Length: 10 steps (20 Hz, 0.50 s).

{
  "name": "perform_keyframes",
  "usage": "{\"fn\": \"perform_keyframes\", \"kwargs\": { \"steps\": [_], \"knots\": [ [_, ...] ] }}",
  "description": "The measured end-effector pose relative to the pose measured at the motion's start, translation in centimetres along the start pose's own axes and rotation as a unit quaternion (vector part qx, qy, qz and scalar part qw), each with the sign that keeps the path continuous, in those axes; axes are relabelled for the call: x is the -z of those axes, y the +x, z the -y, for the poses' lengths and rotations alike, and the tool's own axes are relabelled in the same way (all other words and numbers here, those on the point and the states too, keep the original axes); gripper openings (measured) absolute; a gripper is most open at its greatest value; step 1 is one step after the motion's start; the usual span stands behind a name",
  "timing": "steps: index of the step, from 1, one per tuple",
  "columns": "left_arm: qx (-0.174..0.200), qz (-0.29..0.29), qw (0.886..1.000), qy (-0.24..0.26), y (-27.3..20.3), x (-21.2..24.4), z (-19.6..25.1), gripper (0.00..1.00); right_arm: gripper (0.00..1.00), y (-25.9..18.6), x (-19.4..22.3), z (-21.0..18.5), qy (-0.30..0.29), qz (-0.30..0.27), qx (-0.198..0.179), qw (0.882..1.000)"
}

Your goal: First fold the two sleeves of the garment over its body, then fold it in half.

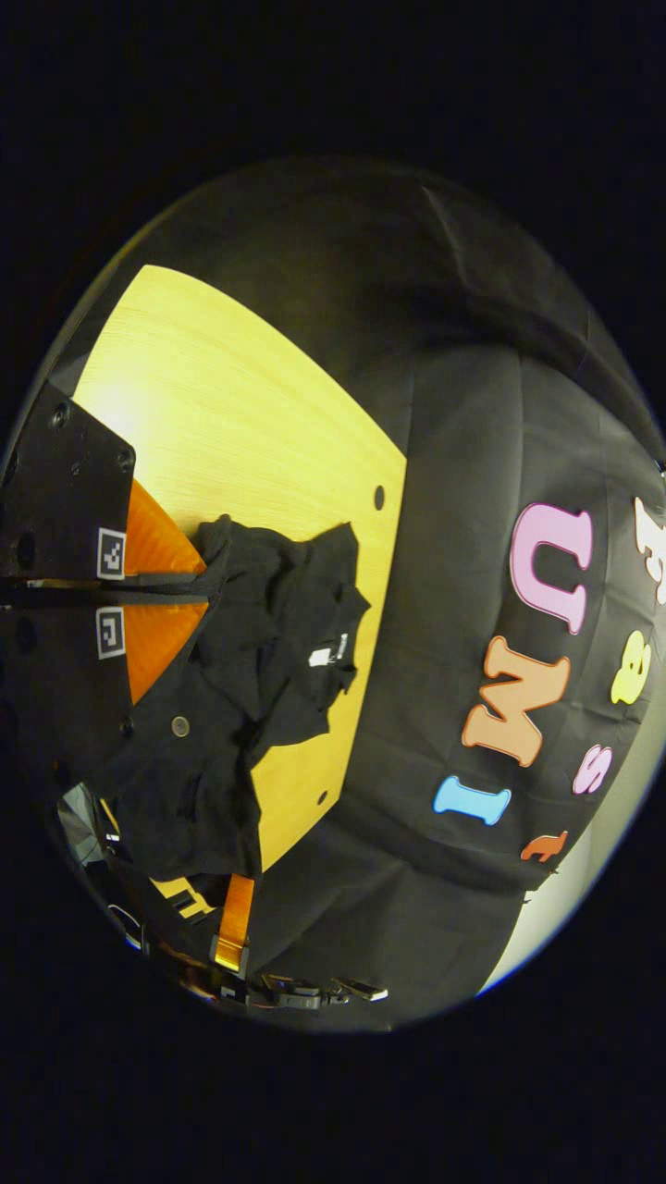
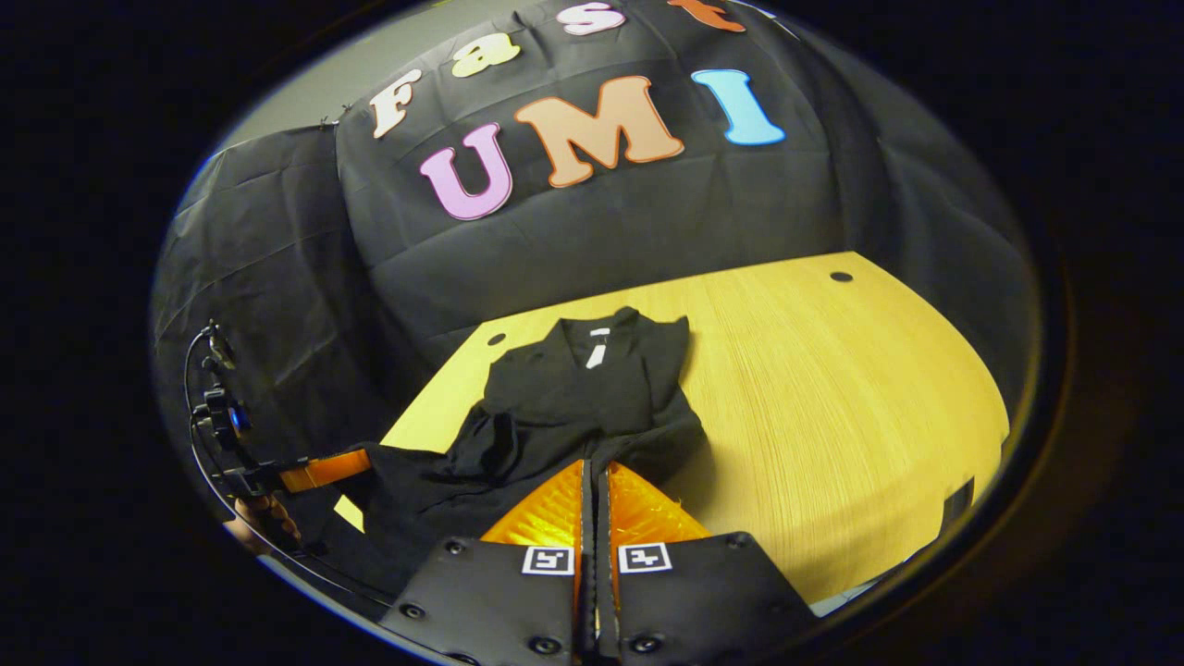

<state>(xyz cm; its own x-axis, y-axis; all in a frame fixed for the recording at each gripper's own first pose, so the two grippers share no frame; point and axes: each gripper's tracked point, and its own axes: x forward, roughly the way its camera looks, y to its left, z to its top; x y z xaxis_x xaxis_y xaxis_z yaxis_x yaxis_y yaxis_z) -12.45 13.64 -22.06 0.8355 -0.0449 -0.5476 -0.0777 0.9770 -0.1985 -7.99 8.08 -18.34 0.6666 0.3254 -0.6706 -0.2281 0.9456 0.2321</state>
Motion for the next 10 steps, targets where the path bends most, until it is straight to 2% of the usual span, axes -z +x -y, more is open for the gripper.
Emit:
{"fn": "perform_keyframes", "kwargs": {
  "steps": [10],
  "knots": [
    [-0.008, 0.038, 0.999, 0.018, 6.5, -8.8, -0.5, 0.00, 0.03, 5.2, -10.4, 1.2, 0.023, 0.044, -0.017, 0.999]
  ]
}}
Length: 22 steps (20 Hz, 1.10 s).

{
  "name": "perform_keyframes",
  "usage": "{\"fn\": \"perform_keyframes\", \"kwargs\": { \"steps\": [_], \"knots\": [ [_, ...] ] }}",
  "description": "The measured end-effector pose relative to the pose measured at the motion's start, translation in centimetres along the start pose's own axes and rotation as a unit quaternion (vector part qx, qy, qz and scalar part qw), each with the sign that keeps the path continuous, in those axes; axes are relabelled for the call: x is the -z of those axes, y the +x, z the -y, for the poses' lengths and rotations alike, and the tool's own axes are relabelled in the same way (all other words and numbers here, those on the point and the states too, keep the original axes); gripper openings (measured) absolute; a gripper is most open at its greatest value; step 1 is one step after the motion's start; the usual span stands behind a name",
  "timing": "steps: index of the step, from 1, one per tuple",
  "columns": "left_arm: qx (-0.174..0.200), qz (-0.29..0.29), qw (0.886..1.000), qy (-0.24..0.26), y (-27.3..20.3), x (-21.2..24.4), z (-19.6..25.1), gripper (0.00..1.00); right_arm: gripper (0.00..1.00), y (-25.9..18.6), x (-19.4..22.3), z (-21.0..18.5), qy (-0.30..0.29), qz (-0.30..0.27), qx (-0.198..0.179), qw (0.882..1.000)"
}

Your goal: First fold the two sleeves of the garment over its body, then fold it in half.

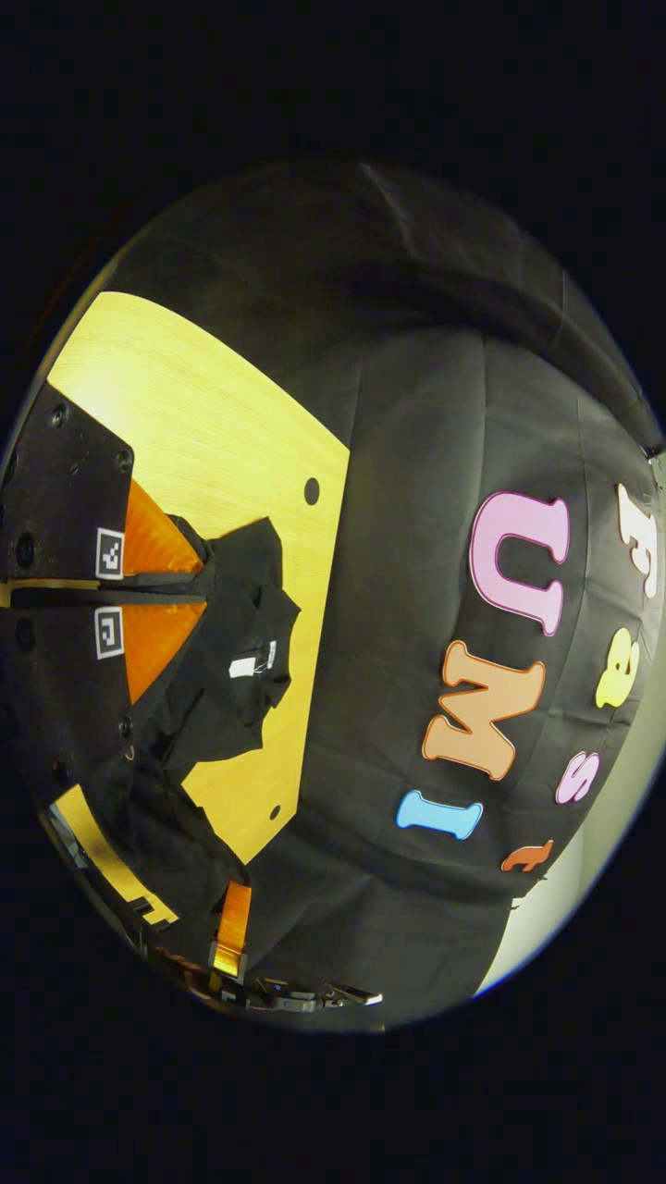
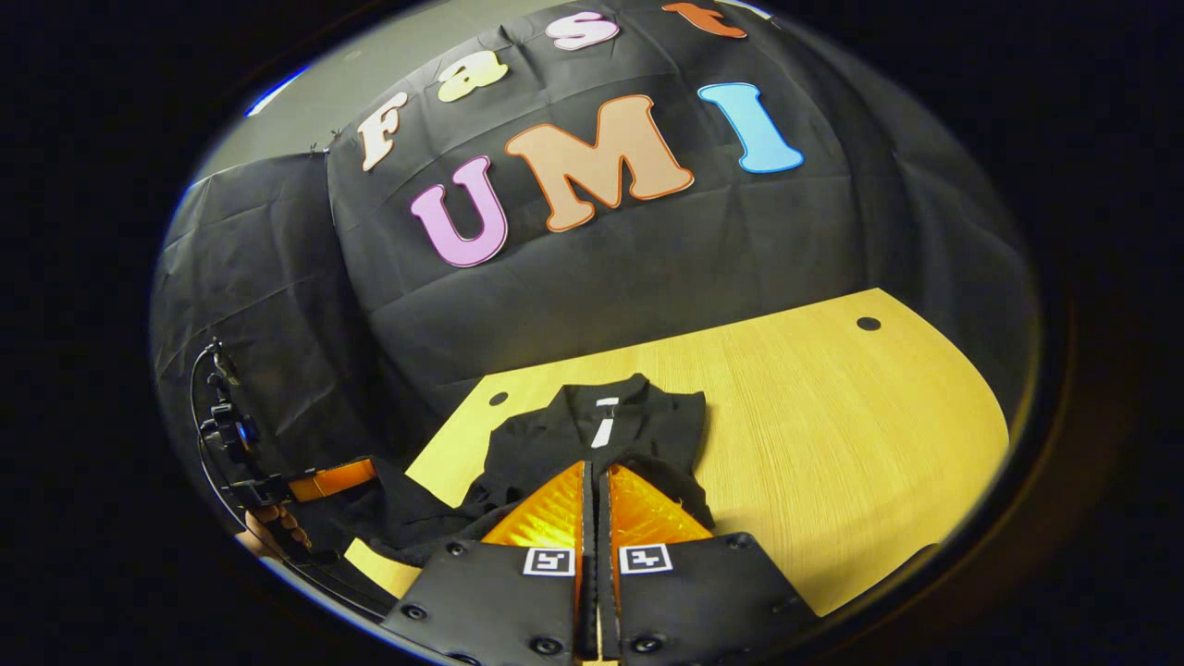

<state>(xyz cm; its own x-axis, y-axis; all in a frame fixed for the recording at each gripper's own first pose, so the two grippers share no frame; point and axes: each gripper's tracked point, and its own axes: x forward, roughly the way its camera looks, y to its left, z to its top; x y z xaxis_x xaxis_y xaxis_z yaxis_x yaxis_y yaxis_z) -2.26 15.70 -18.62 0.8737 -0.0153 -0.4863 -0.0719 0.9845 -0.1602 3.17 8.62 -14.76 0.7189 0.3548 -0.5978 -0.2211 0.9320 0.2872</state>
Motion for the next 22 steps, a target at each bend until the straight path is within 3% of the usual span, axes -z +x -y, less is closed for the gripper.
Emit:
{"fn": "perform_keyframes", "kwargs": {
  "steps": [6, 16, 19, 21, 22],
  "knots": [
    [0.000, 0.016, 1.000, 0.013, 4.3, -3.0, -0.2, 0.00, 0.03, 3.5, -3.6, 1.3, 0.005, 0.005, -0.002, 1.000],
    [-0.033, 0.042, 0.999, 0.006, 12.8, -6.6, -2.9, 0.00, 0.03, 11.1, -9.0, 4.2, 0.002, 0.010, 0.009, 1.000],
    [-0.039, 0.038, 0.998, 0.030, 15.0, -6.7, -3.1, 0.00, 0.03, 13.3, -9.6, 5.5, 0.007, 0.003, 0.015, 1.000],
    [-0.060, 0.034, 0.997, 0.045, 16.3, -6.7, -3.7, 0.00, 0.03, 14.7, -9.8, 6.2, 0.012, 0.000, 0.020, 1.000],
    [-0.091, 0.035, 0.994, 0.051, 16.7, -6.9, -4.7, 0.00, 0.03, 15.3, -9.5, 6.8, 0.021, -0.007, 0.032, 0.999]
  ]
}}
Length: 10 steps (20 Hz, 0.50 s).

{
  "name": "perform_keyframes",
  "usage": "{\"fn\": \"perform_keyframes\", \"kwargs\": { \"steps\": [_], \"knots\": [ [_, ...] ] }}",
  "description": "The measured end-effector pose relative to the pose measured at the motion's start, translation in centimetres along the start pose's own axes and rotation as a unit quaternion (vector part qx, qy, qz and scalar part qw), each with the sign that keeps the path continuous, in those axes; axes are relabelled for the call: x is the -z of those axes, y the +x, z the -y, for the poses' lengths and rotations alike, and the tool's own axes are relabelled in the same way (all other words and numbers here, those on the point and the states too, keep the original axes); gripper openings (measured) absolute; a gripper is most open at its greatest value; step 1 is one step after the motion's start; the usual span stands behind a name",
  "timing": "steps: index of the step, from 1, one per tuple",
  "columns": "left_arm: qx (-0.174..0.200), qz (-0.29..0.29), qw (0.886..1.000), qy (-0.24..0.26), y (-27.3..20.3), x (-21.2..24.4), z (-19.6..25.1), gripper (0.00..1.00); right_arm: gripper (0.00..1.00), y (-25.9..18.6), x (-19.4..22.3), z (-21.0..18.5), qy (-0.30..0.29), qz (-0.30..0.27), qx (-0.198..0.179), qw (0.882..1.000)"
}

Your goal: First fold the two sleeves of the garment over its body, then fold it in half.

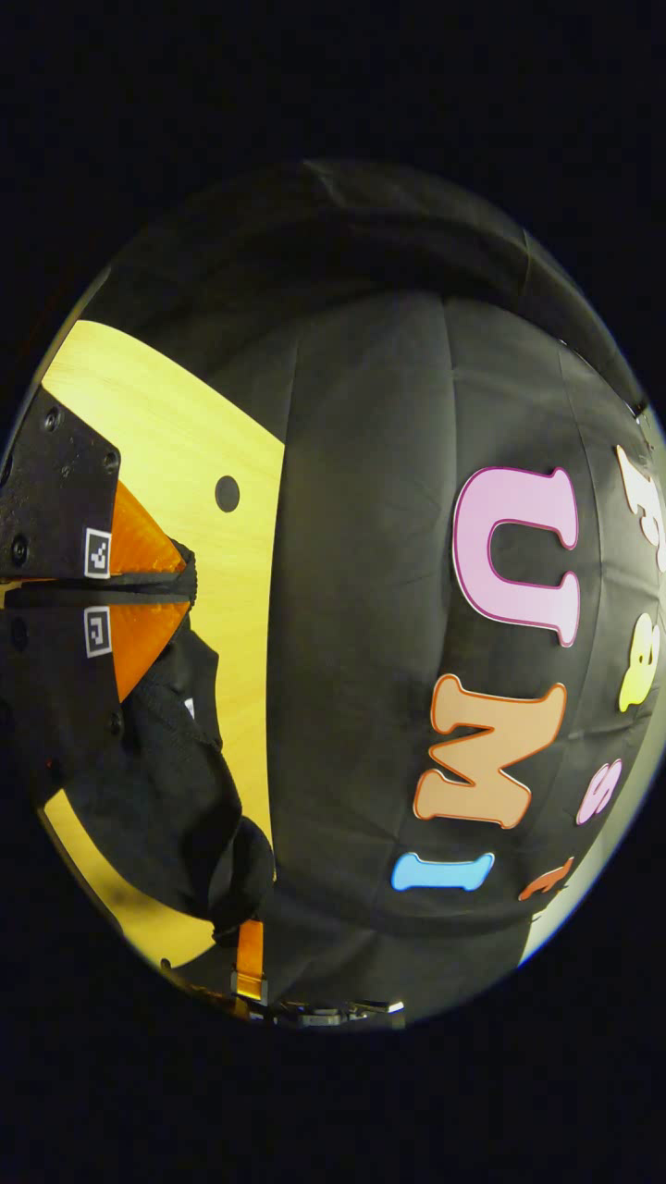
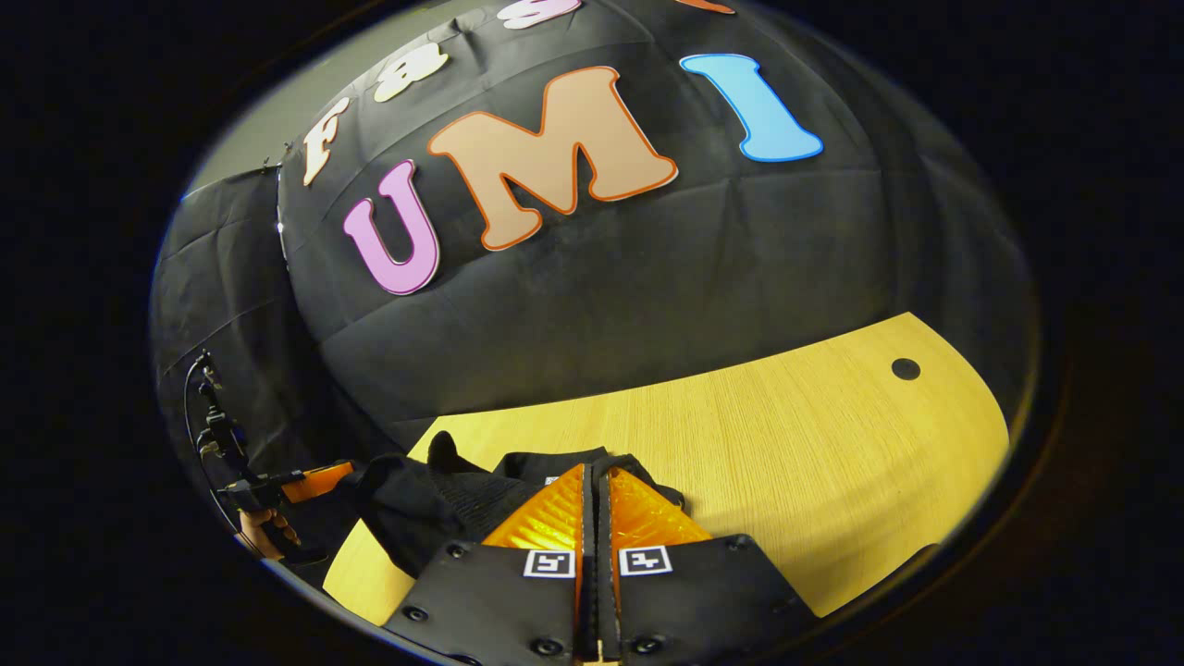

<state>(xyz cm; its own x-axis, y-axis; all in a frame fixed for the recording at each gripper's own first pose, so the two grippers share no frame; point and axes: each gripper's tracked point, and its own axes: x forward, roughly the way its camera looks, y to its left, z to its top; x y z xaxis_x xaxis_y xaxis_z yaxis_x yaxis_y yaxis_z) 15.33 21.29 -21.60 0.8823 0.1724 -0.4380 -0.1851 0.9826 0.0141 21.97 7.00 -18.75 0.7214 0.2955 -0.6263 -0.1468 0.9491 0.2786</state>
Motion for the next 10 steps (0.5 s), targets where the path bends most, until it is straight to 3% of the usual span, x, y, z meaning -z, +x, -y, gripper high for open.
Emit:
{"fn": "perform_keyframes", "kwargs": {
  "steps": [1, 3, 4, 5, 10],
  "knots": [
    [-0.035, 0.005, 0.999, 0.007, 0.6, -0.1, -1.2, 0.00, 0.03, 0.6, 0.0, 1.0, 0.006, -0.001, 0.027, 1.000],
    [-0.106, 0.037, 0.993, 0.038, -0.4, -1.4, -4.1, 0.47, 0.64, 0.4, -0.4, 1.4, 0.000, 0.017, 0.049, 0.999],
    [-0.110, 0.064, 0.991, 0.035, -0.2, -3.2, -4.2, 0.70, 0.95, 0.2, -1.1, 1.0, -0.009, 0.030, 0.050, 0.998],
    [-0.100, 0.091, 0.990, 0.026, -1.4, -5.2, -2.9, 0.94, 0.98, -0.4, -1.6, 0.7, -0.021, 0.043, 0.051, 0.998],
    [-0.096, 0.125, 0.987, 0.029, -5.4, -7.3, -2.6, 0.92, 0.98, -4.3, -2.3, -1.4, -0.064, 0.088, 0.053, 0.993]
  ]
}}
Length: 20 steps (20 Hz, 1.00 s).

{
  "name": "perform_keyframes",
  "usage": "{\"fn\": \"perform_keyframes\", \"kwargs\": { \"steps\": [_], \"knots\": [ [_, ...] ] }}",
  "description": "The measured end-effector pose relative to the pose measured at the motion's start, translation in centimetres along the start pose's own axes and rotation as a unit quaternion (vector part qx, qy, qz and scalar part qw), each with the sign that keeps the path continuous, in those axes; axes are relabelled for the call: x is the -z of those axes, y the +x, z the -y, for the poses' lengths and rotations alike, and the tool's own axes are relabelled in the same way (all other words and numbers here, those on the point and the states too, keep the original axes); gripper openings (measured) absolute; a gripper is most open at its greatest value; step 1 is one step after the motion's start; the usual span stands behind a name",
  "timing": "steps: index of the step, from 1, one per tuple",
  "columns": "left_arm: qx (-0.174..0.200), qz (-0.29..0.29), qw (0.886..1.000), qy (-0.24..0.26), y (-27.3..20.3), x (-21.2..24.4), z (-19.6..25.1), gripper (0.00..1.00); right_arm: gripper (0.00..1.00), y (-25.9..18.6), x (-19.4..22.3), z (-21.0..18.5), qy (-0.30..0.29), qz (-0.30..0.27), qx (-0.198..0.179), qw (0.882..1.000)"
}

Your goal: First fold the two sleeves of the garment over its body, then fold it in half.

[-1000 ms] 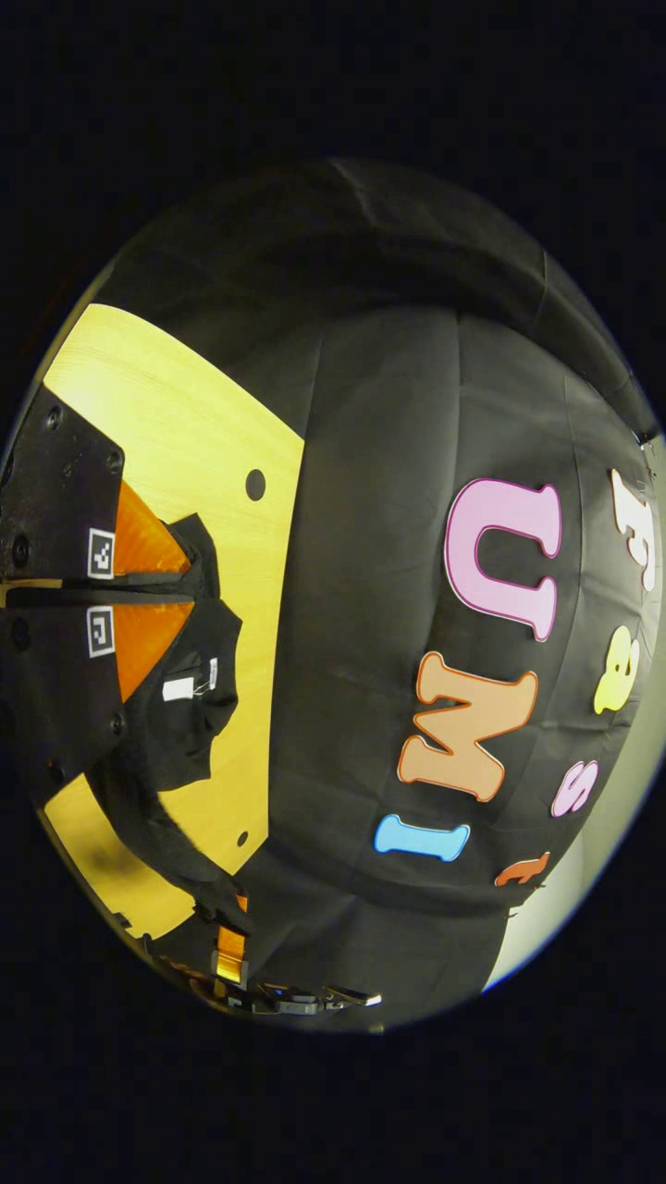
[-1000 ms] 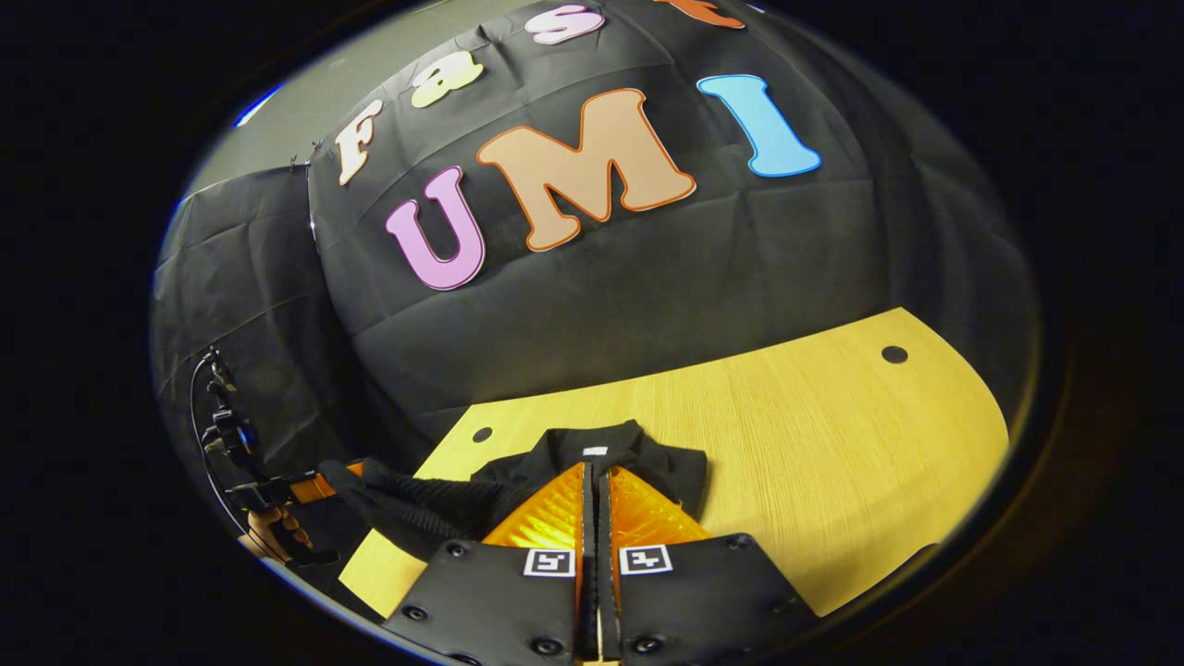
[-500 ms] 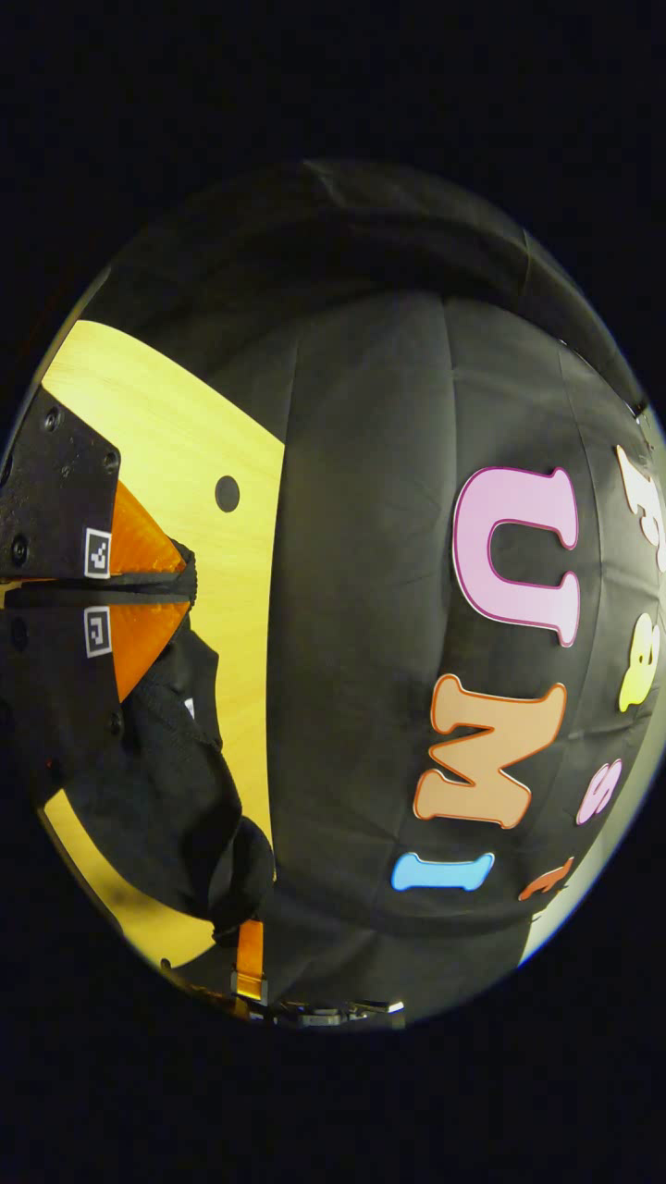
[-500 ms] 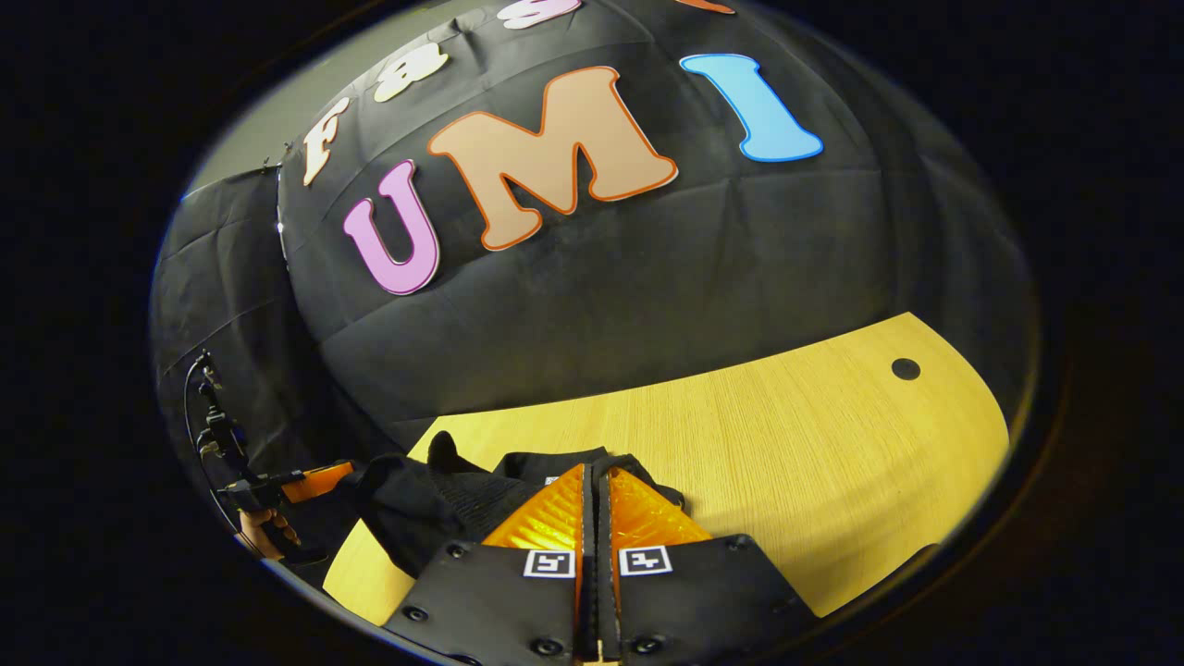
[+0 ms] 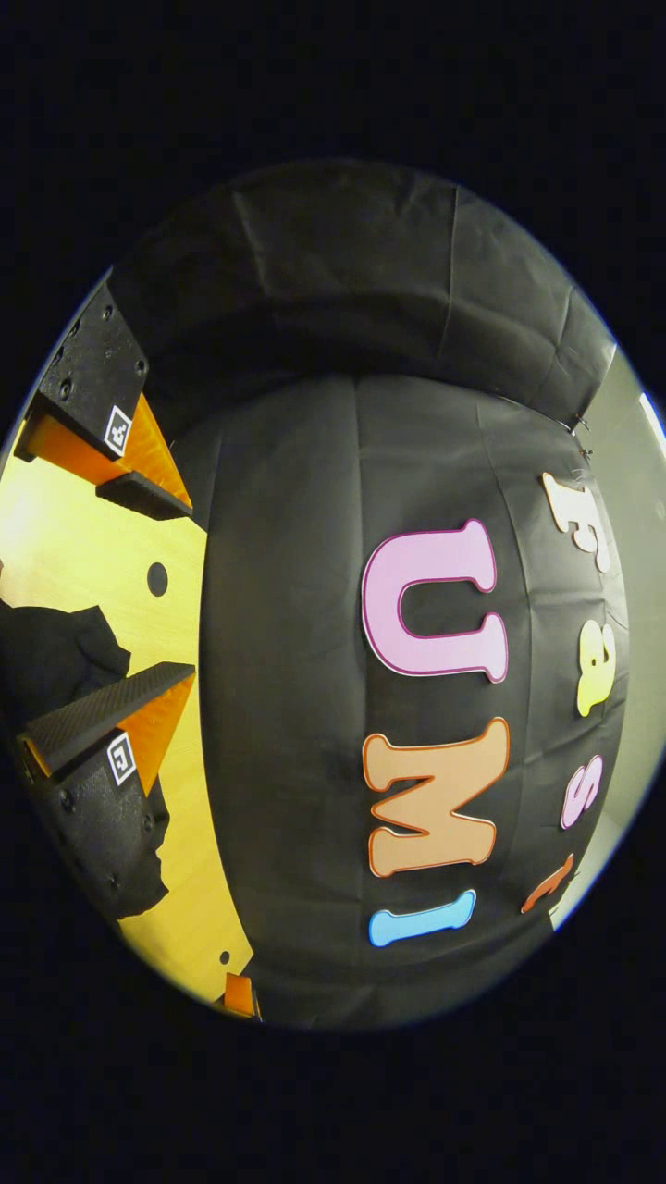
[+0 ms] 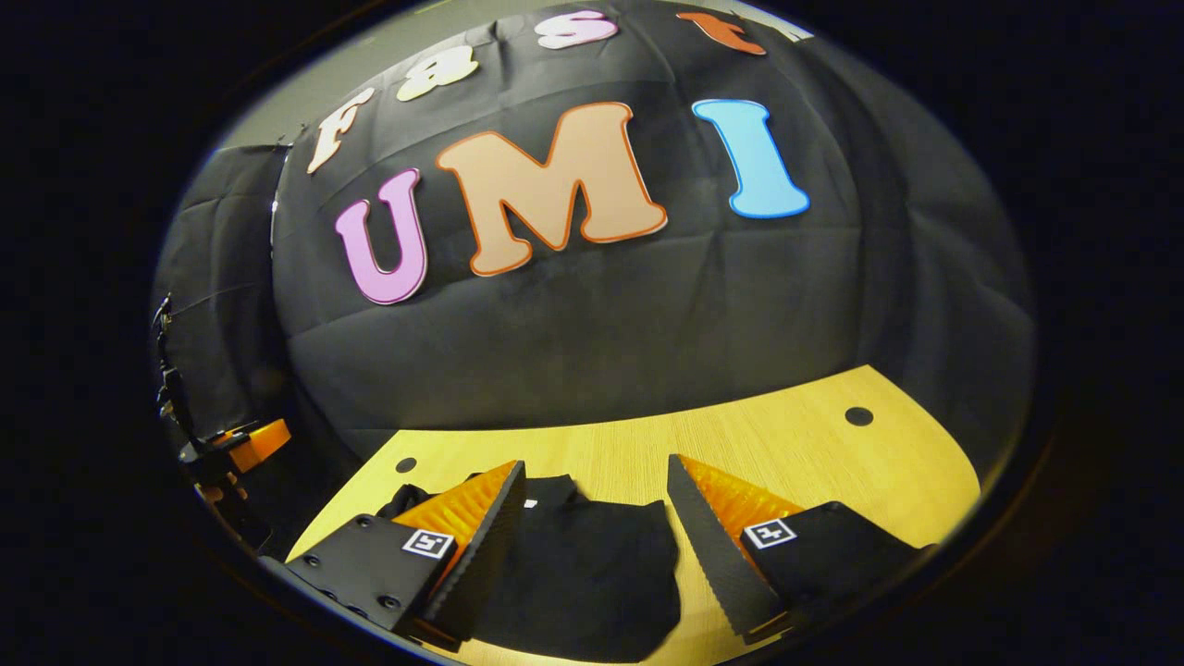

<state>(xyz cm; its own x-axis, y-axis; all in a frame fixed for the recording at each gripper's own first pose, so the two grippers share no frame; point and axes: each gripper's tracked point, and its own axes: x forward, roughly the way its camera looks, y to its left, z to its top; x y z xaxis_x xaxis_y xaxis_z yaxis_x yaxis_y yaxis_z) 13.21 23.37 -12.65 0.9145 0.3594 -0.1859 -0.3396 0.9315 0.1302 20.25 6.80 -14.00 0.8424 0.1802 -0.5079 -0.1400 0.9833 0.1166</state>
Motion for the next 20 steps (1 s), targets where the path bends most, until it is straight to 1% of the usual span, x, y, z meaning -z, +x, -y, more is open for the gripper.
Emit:
{"fn": "perform_keyframes", "kwargs": {
  "steps": [1, 2, 3, 4, 5, 6, 7, 8, 10, 11, 12, 13, 14, 15, 16, 17, 19, 20],
  "knots": [
    [0.000, 0.012, 1.000, -0.005, -1.1, -1.0, -0.2, 0.94, 0.98, -1.2, -0.7, -0.4, -0.004, 0.017, 0.002, 1.000],
    [0.001, 0.024, 1.000, -0.009, -2.4, -2.0, -0.4, 0.94, 0.98, -2.6, -1.0, -0.8, -0.006, 0.031, 0.005, 0.999],
    [0.002, 0.035, 0.999, -0.010, -3.8, -2.9, -0.6, 0.92, 0.98, -4.3, -1.5, -1.3, -0.008, 0.045, 0.005, 0.999],
    [0.007, 0.050, 0.999, -0.008, -5.4, -4.0, -0.7, 0.94, 0.98, -6.2, -1.9, -2.1, -0.011, 0.062, 0.003, 0.998],
    [0.010, 0.065, 0.998, -0.004, -7.3, -5.2, -0.9, 0.94, 0.98, -8.3, -2.5, -2.6, -0.017, 0.080, 0.005, 0.997],
    [0.014, 0.080, 0.997, 0.000, -9.2, -6.1, -1.1, 0.92, 0.97, -10.4, -2.8, -3.0, -0.022, 0.098, 0.011, 0.995],
    [0.019, 0.094, 0.995, 0.002, -11.1, -7.3, -1.1, 0.94, 0.97, -12.6, -3.1, -3.6, -0.024, 0.117, 0.015, 0.993],
    [0.025, 0.104, 0.994, 0.002, -12.9, -8.1, -0.9, 0.92, 0.97, -14.7, -3.2, -4.2, -0.024, 0.134, 0.018, 0.991],
    [0.035, 0.115, 0.993, 0.002, -16.2, -8.8, -1.1, 0.94, 0.96, -18.6, -2.3, -5.6, -0.024, 0.150, 0.024, 0.988],
    [0.036, 0.118, 0.992, -0.001, -17.8, -9.1, -1.3, 0.94, 0.96, -20.4, -1.8, -5.9, -0.027, 0.159, 0.034, 0.986],
    [0.039, 0.121, 0.992, -0.005, -19.2, -9.3, -1.4, 0.94, 0.92, -22.1, -1.3, -6.3, -0.032, 0.167, 0.044, 0.985],
    [0.042, 0.122, 0.992, -0.010, -20.6, -9.2, -1.4, 0.92, 0.96, -23.7, -0.7, -7.0, -0.034, 0.170, 0.045, 0.984],
    [0.047, 0.126, 0.991, -0.014, -21.9, -9.4, -1.3, 0.94, 0.92, -24.8, 0.0, -8.0, -0.036, 0.172, 0.041, 0.984],
    [0.051, 0.131, 0.990, -0.015, -23.1, -9.6, -1.3, 0.92, 0.96, -25.8, 0.5, -8.7, -0.039, 0.171, 0.037, 0.984],
    [0.053, 0.139, 0.989, -0.012, -24.0, -9.9, -1.6, 0.94, 0.96, -26.3, 0.9, -9.1, -0.042, 0.168, 0.035, 0.984],
    [0.057, 0.144, 0.988, -0.010, -24.7, -10.1, -1.6, 0.94, 0.96, -26.9, 1.2, -9.2, -0.046, 0.164, 0.035, 0.985],
    [0.071, 0.141, 0.987, -0.010, -25.9, -10.2, -1.2, 0.94, 0.92, -28.2, 0.7, -9.4, -0.043, 0.174, 0.039, 0.983],
    [0.075, 0.145, 0.987, -0.011, -26.4, -10.7, -1.3, 0.89, 0.92, -28.8, 0.3, -9.4, -0.037, 0.181, 0.038, 0.982]
  ]
}}
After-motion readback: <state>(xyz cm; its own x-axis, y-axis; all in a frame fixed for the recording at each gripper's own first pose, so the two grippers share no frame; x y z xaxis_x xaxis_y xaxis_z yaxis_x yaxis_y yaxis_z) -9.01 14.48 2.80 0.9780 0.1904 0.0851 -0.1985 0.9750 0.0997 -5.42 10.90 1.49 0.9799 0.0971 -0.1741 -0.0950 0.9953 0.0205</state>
